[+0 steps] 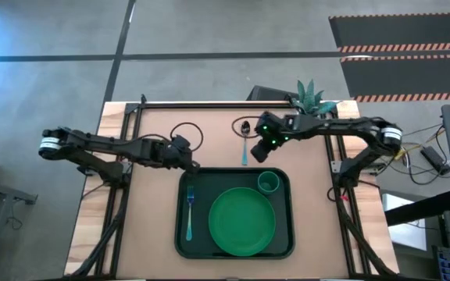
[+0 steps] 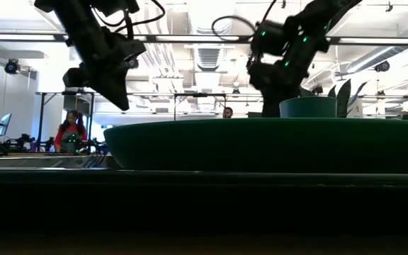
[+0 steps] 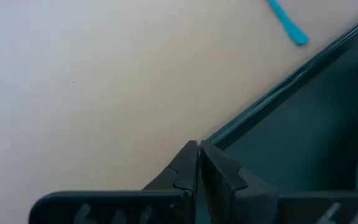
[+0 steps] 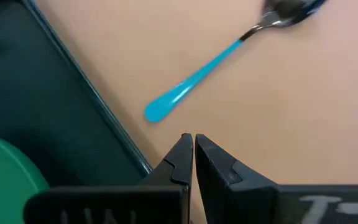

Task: Pick and place plate/cup/fork/spoon on tray
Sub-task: Put the blue spoon on the green tray to the right of the blue fork

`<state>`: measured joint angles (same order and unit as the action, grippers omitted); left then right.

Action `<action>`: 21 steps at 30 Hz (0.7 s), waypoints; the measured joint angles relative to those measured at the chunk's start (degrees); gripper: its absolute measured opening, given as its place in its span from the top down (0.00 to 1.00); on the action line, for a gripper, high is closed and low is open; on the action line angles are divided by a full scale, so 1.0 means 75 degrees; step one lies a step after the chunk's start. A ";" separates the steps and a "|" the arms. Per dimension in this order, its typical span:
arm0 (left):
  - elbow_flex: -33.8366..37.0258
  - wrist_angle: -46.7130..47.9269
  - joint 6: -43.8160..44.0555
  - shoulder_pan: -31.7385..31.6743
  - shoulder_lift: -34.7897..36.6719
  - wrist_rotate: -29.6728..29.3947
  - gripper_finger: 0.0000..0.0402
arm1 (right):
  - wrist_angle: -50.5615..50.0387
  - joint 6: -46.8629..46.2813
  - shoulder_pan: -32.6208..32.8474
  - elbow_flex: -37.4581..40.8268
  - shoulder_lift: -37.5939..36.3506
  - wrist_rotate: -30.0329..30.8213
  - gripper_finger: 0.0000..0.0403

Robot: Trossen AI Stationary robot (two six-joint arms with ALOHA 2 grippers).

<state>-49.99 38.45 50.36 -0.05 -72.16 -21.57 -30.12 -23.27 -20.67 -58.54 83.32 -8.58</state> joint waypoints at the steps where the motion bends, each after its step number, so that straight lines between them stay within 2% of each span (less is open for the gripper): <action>1: 0.0019 0.0048 -0.0014 0.0000 0.0000 0.0002 1.00 | 0.0154 -0.0023 0.0002 0.0000 0.0175 -0.0098 0.98; 8: 0.0098 0.0145 -0.0048 0.0000 0.0012 0.0002 1.00 | 0.0909 -0.0055 0.0017 0.0003 0.1046 -0.0320 0.98; 21: 0.0100 0.0217 -0.0170 0.0000 0.0050 0.0002 1.00 | 0.1781 0.0011 0.0015 0.0006 0.1748 -0.0256 0.98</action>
<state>-49.23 40.08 49.08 -0.05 -71.79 -21.56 -16.76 -23.18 -20.56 -58.50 96.42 -10.50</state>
